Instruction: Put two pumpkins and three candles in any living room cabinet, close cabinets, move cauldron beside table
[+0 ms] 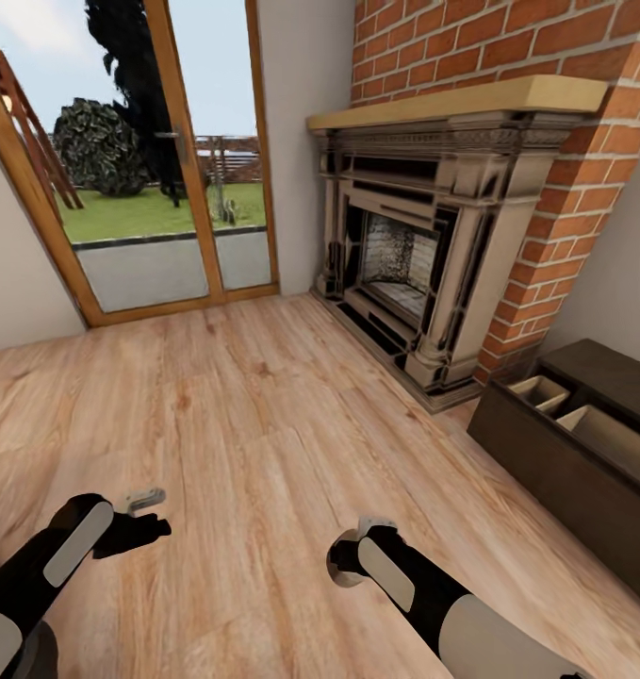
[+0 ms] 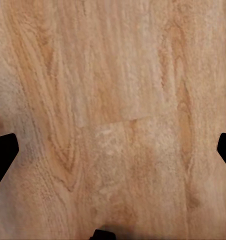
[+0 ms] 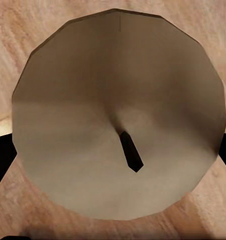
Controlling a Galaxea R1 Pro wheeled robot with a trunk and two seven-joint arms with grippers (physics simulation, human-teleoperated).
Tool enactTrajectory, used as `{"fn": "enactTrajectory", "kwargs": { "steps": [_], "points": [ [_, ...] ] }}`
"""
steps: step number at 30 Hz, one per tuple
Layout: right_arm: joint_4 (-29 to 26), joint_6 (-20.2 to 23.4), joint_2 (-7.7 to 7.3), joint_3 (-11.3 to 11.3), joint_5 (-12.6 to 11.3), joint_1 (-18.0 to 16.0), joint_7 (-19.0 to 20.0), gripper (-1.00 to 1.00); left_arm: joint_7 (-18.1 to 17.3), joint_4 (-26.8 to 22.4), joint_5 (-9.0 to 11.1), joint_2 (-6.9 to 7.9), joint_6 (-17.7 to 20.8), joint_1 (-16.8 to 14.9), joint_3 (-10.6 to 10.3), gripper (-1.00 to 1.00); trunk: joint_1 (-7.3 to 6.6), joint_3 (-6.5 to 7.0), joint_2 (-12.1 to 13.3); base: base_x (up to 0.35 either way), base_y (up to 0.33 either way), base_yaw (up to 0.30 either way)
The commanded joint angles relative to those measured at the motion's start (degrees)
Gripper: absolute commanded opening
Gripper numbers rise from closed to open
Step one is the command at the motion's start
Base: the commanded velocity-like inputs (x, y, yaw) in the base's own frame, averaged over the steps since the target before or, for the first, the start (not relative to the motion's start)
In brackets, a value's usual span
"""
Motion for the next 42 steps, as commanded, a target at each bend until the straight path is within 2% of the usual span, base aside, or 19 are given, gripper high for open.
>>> {"fn": "enactTrajectory", "kwargs": {
  "steps": [1,33,36,39,42],
  "points": [
    [-0.1,0.0,-0.02,0.3,-0.5,-0.1,-0.5,-1.00,0.6,-0.1,0.6,0.07,0.0,0.0,-0.2,1.00,-0.01,-0.05,0.0,0.000,0.000,-0.278],
    [0.4,0.3,-0.08,0.1,-1.2,-0.1,-0.3,-1.00,0.3,-0.1,0.8,0.02,0.1,0.0,-0.5,1.00,-0.01,-0.05,0.0,0.000,0.000,-0.278],
    [0.4,0.3,-0.05,0.0,-1.3,-0.1,-0.4,-1.00,0.4,-0.1,0.8,-0.46,0.1,0.0,-0.6,1.00,-0.01,-0.05,0.0,0.000,0.000,-0.279],
    [0.4,0.4,-0.08,-0.1,-2.9,-0.1,-0.4,-1.00,0.4,-0.1,0.6,-1.53,0.1,0.0,-0.6,1.00,-0.01,-0.05,0.0,0.000,0.000,-0.280],
    [0.4,0.3,-0.14,-0.1,-5.1,-0.1,-0.4,-1.00,0.5,-0.1,0.6,-1.91,0.1,0.0,-0.7,1.00,-0.01,-0.05,0.0,0.000,0.000,-0.280]
  ]
}}
